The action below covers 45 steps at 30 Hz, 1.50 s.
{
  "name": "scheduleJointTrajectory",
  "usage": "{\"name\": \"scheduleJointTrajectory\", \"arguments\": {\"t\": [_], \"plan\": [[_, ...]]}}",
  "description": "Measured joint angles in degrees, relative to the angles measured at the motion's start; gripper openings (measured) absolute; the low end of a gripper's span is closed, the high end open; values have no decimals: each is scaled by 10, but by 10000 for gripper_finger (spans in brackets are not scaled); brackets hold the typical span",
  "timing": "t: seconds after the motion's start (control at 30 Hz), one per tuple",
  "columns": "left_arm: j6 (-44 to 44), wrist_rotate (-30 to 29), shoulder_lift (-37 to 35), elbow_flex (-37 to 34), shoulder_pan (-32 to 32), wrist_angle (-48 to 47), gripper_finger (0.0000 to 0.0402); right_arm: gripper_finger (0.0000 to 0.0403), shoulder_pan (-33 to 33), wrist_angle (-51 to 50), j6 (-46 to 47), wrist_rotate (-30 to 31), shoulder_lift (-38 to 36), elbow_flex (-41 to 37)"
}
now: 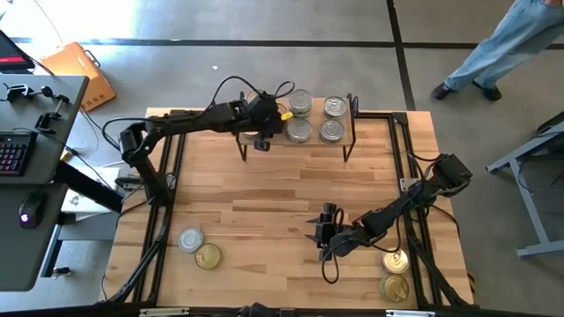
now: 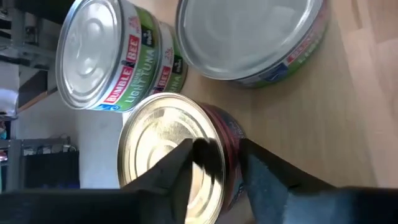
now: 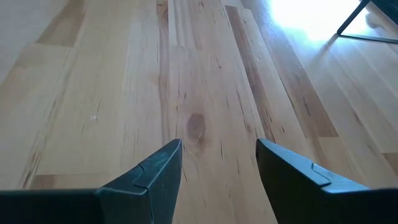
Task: Stack canned seafood by type on shelf
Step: Stack the blue pink tuna can on top of the other blue pink tuna can on the shelf
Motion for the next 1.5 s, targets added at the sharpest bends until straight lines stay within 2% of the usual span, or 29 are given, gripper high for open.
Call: {"name": "scheduleJointTrajectory", "arguments": {"t": [0.23, 0.3, 1.5], "plan": [[2, -3, -2, 0, 0, -2, 23, 199, 0, 0, 0, 0, 0, 0], [2, -3, -2, 0, -1, -2, 7, 199, 0, 0, 0, 0, 0, 0], [17, -59, -41, -3, -57, -8, 0, 199, 0, -2, 0, 2, 0, 0]]}}
